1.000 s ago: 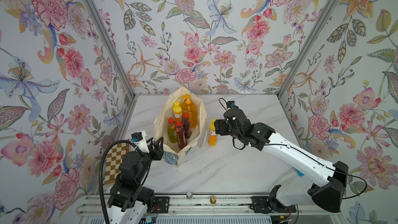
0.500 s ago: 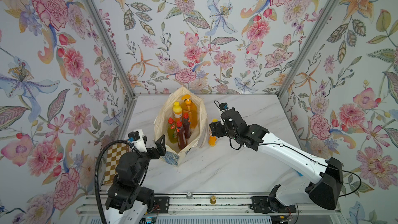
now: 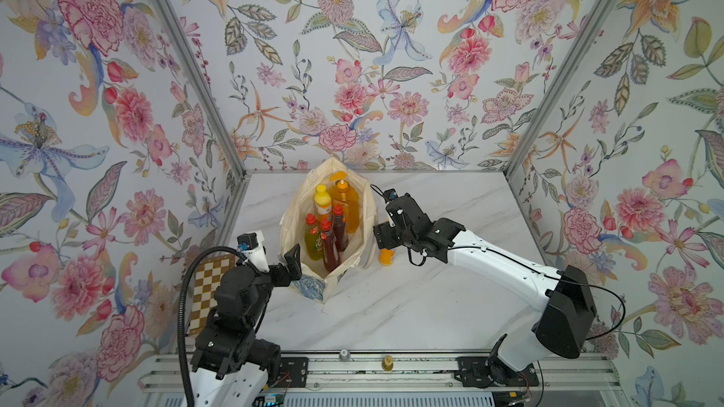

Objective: Pack dish soap into the shopping bag
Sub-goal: Pick up the bottle of dish soap at the center of the board.

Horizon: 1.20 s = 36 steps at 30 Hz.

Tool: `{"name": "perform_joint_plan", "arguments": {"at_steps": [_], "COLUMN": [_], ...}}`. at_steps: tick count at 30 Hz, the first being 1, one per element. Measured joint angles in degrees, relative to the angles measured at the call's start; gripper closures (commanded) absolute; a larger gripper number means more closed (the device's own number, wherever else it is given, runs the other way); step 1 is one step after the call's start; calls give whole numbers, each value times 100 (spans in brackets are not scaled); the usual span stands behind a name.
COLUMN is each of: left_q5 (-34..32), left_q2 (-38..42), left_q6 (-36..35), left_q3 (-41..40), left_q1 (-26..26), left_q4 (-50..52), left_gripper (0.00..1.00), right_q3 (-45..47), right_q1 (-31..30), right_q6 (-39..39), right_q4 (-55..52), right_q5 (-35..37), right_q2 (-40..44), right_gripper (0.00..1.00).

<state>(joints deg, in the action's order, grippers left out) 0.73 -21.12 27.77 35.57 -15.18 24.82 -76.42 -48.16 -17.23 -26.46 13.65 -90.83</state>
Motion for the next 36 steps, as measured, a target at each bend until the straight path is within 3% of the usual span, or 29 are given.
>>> {"name": "perform_joint_plan", "arguments": {"at_steps": [12,28,36], "left_q5": [-7,-9,-11], "left_q2": [-229,-229,-229], "left_q6": [-103,-101,-101], "left_q3": [22,22,22], "left_q1": [0,0,0], "left_q4": [81,136,136], "left_gripper": [1,1,1], "right_q3": [-50,-50,37], "right_q1": [192,184,129], "right_q6": [229,354,354], "right_q4": [-13,68,179], "right_q5": [-125,-190,-122], "right_q2": [-479,-640,-612], "right_gripper": [25,56,63]}}
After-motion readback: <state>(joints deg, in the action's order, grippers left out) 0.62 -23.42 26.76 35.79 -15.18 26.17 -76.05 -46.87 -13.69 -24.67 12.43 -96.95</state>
